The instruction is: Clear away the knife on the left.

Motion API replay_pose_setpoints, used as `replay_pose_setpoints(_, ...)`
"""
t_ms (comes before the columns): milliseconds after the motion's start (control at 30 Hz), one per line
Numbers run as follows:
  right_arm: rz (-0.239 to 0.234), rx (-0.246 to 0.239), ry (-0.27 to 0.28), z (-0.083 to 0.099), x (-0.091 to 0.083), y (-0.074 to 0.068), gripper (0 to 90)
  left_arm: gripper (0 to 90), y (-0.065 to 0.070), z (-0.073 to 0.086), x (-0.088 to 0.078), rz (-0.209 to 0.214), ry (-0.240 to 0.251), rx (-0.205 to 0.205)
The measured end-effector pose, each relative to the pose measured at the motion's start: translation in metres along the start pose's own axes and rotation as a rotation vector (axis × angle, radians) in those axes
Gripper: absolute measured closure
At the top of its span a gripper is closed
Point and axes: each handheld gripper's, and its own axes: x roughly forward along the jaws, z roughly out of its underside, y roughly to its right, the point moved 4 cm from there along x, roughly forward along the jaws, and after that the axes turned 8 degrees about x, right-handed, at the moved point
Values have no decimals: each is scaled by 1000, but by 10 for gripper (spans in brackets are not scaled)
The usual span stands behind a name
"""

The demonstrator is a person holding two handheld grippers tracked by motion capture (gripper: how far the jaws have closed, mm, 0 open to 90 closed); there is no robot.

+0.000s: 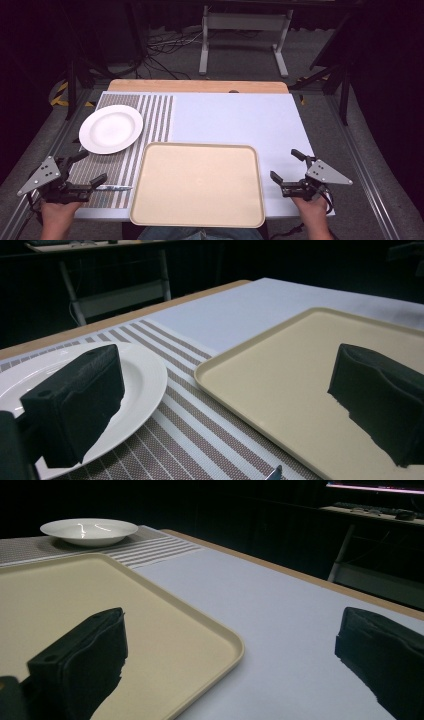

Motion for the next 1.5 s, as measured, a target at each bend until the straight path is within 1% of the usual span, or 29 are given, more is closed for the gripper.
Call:
replay_pose_setpoints(33, 0, -1, 0, 0, 0, 0, 8, 21, 0, -3, 0, 5, -14, 2)
replay_pose_setpoints(67, 1, -2, 1, 0, 0, 0, 8, 21, -1, -6, 1, 13, -38, 10)
replay_pose_setpoints(100, 0, 0, 2, 0, 0, 0, 8, 21, -2, -7, 1, 19, -61, 22)
replay_pose_setpoints(133, -2, 5, 2, 0, 0, -1, 8, 21, -4, -10, 0, 17, -80, 40)
replay_pose_setpoints(167, -3, 5, 1, 0, 0, -1, 8, 21, -7, -12, -1, 15, -101, 49)
replay_pose_setpoints(200, -2, 6, 0, 0, 1, -1, 8, 21, -11, -15, -2, 22, -119, 60)
replay_pose_setpoints(233, -7, 6, -1, 0, 1, 0, 8, 22, -13, -18, -3, 35, -138, 59)
replay_pose_setpoints(333, -6, 9, 1, 0, 1, 0, 8, 24, -19, -22, -4, 51, -184, 77)
replay_pose_setpoints(367, -6, 9, -1, 0, 1, 0, 8, 24, -21, -24, -3, 52, -209, 94)
replay_pose_setpoints(433, -9, 12, 0, 1, 1, 1, 8, 24, -24, -27, -2, 74, -252, 111)
replay_pose_setpoints(533, -10, 17, -2, 1, 1, 0, 8, 26, -27, -28, -1, 105, -321, 146)
replay_pose_setpoints(600, -11, 18, -1, 1, 1, 0, 8, 27, -28, -29, 0, 111, -363, 160)
replay_pose_setpoints(633, -10, 18, 0, 1, 1, 0, 8, 27, -29, -29, 0, 122, -373, 162)
replay_pose_setpoints(667, -10, 19, 0, 1, 1, 0, 8, 27, -30, -29, 1, 127, -396, 175)
replay_pose_setpoints(700, -11, 21, -1, 1, 2, 0, 8, 27, -30, -29, 1, 135, -414, 180)
replay_pose_setpoints(733, -12, 23, -2, 1, 2, 0, 8, 30, -30, -29, 1, 135, -414, 180)
replay_pose_setpoints(800, -13, 23, -3, 1, 2, 0, 8, 44, -31, -27, 3, 163, -471, 201)
replay_pose_setpoints(833, -14, 25, -3, 1, 2, 0, 8, 49, -31, -26, 4, 167, -497, 203)
replay_pose_setpoints(900, -17, 24, -5, 1, 2, 0, 8, 44, -31, -25, 6, 173, -544, 231)
replay_pose_setpoints(1033, -17, 24, -11, 2, 3, 0, 8, 39, -32, -24, 7, 178, -595, 261)
replay_pose_setpoints(1133, -12, 22, -8, 2, 2, 0, 8, 39, -34, -25, 9, 182, -645, 284)
replay_pose_setpoints(1167, -12, 22, -8, 2, 2, 0, 8, 40, -34, -25, 9, 182, -645, 284)
replay_pose_setpoints(1267, -11, 20, -8, 2, 1, 0, 8, 40, -35, -24, 12, 185, -685, 300)
replay_pose_setpoints(1300, -10, 20, -9, 2, 1, 0, 8, 40, -35, -24, 12, 185, -697, 296)
replay_pose_setpoints(1333, -9, 19, -8, 2, 1, 0, 8, 40, -37, -23, 13, 199, -711, 313)
replay_pose_setpoints(1433, -9, 23, -6, 2, 1, 0, 8, 41, -39, -21, 15, 214, -765, 332)
replay_pose_setpoints(1467, -8, 24, -5, 2, 0, 0, 8, 41, -38, -20, 15, 218, -781, 332)
replay_pose_setpoints(1500, -7, 23, -5, 2, 0, 0, 8, 42, -39, -20, 15, 224, -793, 344)
